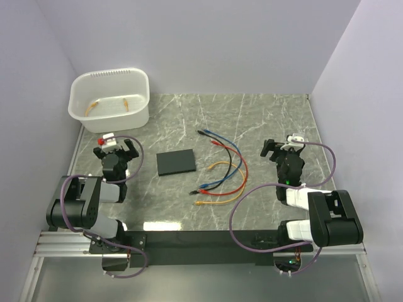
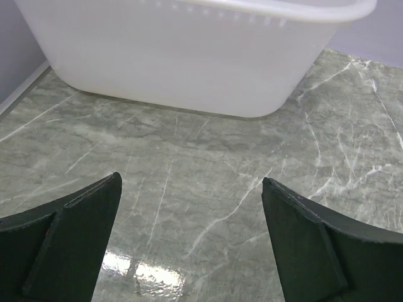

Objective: Insert the plug into the switch port

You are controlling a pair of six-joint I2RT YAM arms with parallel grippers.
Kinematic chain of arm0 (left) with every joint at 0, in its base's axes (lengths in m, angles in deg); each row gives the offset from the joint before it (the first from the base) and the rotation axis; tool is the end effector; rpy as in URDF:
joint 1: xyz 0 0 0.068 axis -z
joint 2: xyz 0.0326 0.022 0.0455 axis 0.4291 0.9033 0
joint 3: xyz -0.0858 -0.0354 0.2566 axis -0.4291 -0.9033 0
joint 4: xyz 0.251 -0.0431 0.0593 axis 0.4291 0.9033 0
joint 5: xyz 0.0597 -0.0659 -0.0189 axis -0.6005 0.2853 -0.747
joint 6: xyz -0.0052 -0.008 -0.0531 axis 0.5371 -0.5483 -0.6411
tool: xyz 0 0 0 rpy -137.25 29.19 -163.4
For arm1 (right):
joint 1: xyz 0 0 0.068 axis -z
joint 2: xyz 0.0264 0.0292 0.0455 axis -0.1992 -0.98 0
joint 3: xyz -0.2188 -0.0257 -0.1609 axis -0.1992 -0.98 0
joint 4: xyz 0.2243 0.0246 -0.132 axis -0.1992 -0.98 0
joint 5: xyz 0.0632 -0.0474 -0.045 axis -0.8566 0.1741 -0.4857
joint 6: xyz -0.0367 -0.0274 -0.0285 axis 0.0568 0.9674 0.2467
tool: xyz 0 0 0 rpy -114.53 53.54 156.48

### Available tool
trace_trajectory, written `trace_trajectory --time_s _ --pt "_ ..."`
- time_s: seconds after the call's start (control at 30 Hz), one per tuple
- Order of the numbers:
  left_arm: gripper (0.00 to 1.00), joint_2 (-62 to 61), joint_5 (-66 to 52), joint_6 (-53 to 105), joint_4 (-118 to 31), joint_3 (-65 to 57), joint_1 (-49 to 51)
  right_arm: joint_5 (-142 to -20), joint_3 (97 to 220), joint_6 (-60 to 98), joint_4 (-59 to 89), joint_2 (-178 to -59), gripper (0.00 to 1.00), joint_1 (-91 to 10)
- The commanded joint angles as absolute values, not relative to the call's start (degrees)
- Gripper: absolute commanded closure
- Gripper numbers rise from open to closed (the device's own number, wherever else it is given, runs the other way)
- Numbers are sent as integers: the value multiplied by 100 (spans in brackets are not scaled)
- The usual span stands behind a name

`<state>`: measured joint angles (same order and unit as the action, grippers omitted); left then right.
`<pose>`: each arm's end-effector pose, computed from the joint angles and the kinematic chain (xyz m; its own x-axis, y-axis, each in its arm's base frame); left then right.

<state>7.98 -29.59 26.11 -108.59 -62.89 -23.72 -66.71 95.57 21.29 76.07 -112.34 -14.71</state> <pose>0.2387 0.0016 0.1566 -0.0254 -0.1872 -0.9820 -0.2259 0.9580 -0.1768 0.2277 0.0086 0.1767 -0.0233 0.0806 -0.9965 0.0663 0.9947 0.0789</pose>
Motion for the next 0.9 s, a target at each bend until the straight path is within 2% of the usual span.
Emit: trace_trajectory --time_s 0.0,0.37,0.47,0.53,0.63,0.77,0.87 --pt "1 723 -2880 2674 -11198 -6248 -2383 -6702 9553 2224 7891 -11209 0 -1492" --pt "1 731 -2880 2674 -11190 -6248 -2383 -6710 9571 2224 7864 -11200 0 -1492" --pt "1 723 -2880 2666 -11198 -6248 -2383 -6088 9536 2154 7891 -11104 0 -1657" --pt "1 723 -2880 2674 -11198 -6248 -2383 -5658 9737 2320 7201 -10876 0 -1895" --pt "1 723 -2889 2674 -11198 -6248 -2383 -5805 10492 2479 5635 -10349 0 -2238" --pt "1 731 -2880 2683 -11190 -6248 -2383 -6768 11371 1742 4272 -9480 0 -2493" --pt "1 723 -2854 2674 -11163 -6239 -2392 -7316 11934 1819 3428 -9119 0 -3177"
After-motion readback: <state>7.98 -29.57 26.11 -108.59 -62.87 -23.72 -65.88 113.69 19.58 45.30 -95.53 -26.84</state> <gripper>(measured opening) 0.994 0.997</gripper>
